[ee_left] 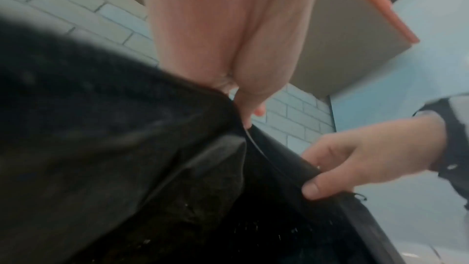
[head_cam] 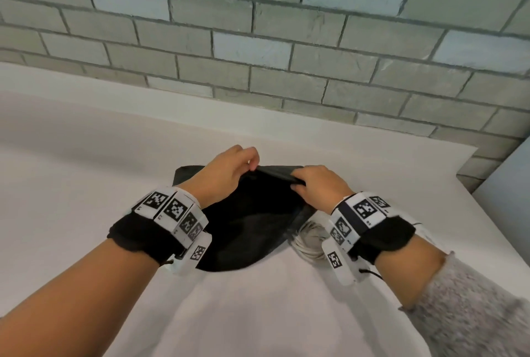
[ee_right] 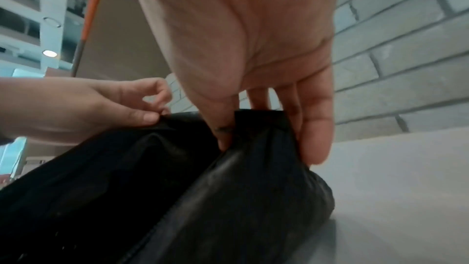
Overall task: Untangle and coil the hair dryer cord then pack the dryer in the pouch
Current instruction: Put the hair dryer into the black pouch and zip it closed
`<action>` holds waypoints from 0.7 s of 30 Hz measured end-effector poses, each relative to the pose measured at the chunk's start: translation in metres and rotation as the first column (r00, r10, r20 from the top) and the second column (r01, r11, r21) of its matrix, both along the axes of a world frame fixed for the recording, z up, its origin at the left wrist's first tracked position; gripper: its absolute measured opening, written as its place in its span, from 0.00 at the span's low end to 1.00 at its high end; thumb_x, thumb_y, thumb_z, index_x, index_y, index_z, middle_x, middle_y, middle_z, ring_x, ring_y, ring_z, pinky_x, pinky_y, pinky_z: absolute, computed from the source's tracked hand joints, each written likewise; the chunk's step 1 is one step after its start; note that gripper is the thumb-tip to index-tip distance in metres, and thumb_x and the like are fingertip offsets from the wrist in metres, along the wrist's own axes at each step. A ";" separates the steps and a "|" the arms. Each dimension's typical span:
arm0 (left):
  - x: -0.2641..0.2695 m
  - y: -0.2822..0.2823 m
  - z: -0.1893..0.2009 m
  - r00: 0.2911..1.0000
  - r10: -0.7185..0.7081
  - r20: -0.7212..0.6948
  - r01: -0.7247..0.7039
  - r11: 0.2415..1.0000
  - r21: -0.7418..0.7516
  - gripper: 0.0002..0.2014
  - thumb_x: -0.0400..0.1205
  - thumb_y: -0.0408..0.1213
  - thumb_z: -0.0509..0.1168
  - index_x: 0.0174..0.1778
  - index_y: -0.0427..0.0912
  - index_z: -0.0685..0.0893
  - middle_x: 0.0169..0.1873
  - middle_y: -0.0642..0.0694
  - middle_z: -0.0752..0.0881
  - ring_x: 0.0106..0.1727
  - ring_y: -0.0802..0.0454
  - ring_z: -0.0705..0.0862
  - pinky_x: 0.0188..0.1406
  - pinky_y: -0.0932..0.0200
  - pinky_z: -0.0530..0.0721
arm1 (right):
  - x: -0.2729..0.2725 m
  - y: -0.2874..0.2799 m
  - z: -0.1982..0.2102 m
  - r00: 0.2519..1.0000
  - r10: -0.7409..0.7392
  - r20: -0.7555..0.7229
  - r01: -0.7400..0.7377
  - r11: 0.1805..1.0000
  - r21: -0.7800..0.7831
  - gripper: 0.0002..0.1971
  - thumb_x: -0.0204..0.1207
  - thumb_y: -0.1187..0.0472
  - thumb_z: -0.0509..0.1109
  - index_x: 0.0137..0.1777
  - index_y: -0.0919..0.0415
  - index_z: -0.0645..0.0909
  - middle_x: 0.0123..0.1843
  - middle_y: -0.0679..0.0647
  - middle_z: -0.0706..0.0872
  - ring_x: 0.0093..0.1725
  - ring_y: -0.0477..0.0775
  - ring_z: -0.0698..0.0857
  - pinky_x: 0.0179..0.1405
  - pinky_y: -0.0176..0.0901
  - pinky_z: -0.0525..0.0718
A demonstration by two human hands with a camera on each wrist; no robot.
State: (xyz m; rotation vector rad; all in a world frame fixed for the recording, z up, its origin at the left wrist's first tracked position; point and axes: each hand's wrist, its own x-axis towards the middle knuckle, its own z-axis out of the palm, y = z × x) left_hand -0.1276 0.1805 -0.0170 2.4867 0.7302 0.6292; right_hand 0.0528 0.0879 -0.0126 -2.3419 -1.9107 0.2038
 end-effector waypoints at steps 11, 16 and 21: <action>-0.062 -0.015 -0.029 0.778 0.200 -0.596 -0.289 0.956 -0.057 0.23 0.81 0.50 0.59 0.73 0.52 0.70 0.73 0.43 0.67 0.67 0.43 0.75 0.69 0.53 0.72 | 0.053 -0.010 0.016 0.986 0.053 -0.157 -0.056 0.998 -0.013 0.08 0.77 0.63 0.64 0.48 0.66 0.83 0.46 0.62 0.84 0.45 0.57 0.78 0.41 0.40 0.69; -0.045 -0.018 -0.022 0.873 0.397 -0.281 -0.425 0.904 -0.043 0.26 0.76 0.35 0.69 0.69 0.38 0.71 0.65 0.38 0.76 0.63 0.40 0.77 0.62 0.53 0.73 | 0.062 -0.028 0.007 0.951 0.062 -0.303 -0.073 0.997 -0.025 0.20 0.76 0.51 0.65 0.67 0.56 0.73 0.53 0.53 0.77 0.51 0.52 0.77 0.51 0.38 0.71; -0.025 -0.023 -0.014 0.863 0.429 -0.268 -0.466 0.881 -0.089 0.30 0.74 0.24 0.62 0.73 0.37 0.65 0.66 0.35 0.71 0.65 0.36 0.74 0.57 0.55 0.73 | 0.076 -0.070 0.006 0.929 0.283 -0.240 -0.284 0.958 0.031 0.28 0.68 0.52 0.74 0.68 0.44 0.69 0.61 0.54 0.70 0.61 0.54 0.73 0.58 0.42 0.72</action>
